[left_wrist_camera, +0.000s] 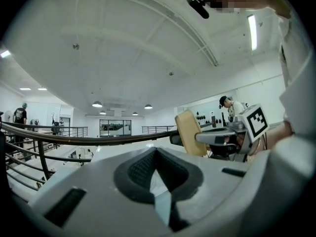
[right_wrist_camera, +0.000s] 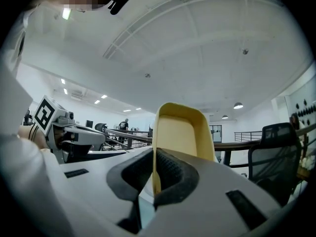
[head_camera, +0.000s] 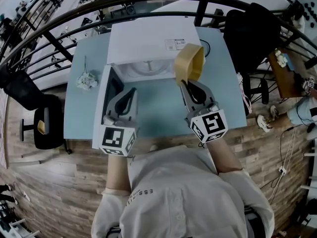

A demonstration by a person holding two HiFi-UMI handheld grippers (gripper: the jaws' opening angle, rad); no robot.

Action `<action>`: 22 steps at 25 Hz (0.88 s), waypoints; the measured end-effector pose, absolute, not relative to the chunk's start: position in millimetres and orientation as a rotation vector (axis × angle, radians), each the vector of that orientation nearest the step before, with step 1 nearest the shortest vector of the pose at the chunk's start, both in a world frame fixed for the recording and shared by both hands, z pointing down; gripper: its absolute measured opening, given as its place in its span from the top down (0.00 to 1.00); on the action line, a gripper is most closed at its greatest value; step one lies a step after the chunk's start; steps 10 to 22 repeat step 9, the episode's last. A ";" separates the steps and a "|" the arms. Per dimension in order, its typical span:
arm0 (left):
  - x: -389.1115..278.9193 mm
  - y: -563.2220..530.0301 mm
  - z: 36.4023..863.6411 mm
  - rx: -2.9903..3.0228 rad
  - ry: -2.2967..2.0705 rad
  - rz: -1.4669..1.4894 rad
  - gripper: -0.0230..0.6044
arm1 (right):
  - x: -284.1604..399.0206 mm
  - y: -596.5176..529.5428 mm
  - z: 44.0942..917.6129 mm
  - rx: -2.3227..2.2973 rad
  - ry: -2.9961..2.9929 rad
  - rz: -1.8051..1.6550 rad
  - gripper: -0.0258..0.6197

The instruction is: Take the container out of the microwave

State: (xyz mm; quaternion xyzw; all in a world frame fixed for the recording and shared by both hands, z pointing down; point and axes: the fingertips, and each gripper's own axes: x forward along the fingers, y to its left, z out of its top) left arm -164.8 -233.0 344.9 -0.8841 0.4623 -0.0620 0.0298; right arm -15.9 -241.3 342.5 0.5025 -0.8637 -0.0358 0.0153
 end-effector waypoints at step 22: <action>-164.1 -240.7 345.8 -2.725 1.443 -0.221 0.97 | -8.4 -249.8 344.6 1.613 -2.636 -0.125 0.92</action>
